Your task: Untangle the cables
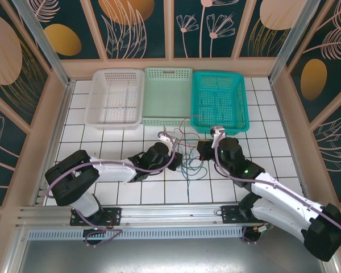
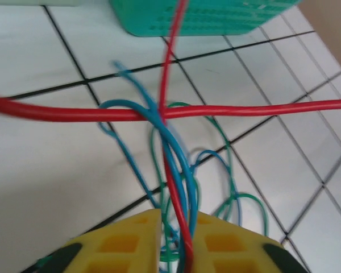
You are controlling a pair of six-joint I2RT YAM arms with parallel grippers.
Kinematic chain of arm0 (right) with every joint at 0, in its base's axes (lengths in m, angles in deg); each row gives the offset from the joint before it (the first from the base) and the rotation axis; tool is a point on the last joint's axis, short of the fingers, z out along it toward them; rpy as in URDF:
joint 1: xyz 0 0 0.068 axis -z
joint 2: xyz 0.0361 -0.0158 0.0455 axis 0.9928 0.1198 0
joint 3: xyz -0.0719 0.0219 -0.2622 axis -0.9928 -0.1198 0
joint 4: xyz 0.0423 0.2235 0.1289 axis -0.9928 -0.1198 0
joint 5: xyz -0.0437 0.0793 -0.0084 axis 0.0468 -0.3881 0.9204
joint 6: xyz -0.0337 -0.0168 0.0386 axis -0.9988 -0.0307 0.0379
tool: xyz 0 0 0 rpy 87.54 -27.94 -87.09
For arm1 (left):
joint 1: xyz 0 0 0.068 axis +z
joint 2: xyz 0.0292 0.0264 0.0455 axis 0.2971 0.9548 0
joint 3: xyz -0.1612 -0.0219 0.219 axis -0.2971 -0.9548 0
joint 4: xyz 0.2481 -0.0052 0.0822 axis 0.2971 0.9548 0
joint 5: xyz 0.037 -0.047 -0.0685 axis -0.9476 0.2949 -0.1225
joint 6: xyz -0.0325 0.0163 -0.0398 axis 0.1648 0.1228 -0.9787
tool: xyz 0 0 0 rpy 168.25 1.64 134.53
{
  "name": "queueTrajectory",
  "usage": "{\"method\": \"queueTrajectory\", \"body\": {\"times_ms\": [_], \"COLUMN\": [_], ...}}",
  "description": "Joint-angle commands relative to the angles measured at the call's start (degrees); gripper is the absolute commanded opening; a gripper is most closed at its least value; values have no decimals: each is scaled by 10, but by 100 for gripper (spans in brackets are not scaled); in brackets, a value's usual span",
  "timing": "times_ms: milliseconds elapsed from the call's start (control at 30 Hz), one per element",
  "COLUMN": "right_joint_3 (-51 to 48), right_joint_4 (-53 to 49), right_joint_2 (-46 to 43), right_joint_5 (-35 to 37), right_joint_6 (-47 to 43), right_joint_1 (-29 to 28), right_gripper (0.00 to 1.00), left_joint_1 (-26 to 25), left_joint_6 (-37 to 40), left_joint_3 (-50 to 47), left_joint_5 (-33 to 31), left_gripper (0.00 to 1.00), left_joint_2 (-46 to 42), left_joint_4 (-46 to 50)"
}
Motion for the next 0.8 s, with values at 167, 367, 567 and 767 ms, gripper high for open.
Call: {"method": "queueTrajectory", "body": {"times_ms": [167,367,567,767], "right_joint_3": [60,72,74,79], "right_joint_4": [-196,-274,-284,-264], "right_joint_2": [-44,-50,-115,-62], "right_joint_5": [-11,-24,-41,-193], "right_joint_6": [-7,-1,4,-28], "right_joint_1": [18,19,33,35], "right_gripper": [0,0,0,0], "left_joint_1": [25,55,78,88], "left_joint_6": [29,36,28,26], "left_joint_3": [-18,-20,-36,-40], "left_joint_5": [-153,-159,-188,-207], "left_gripper": [12,10,9,9], "left_joint_2": [-77,-91,-112,-120], "left_joint_4": [84,104,119,124]}}
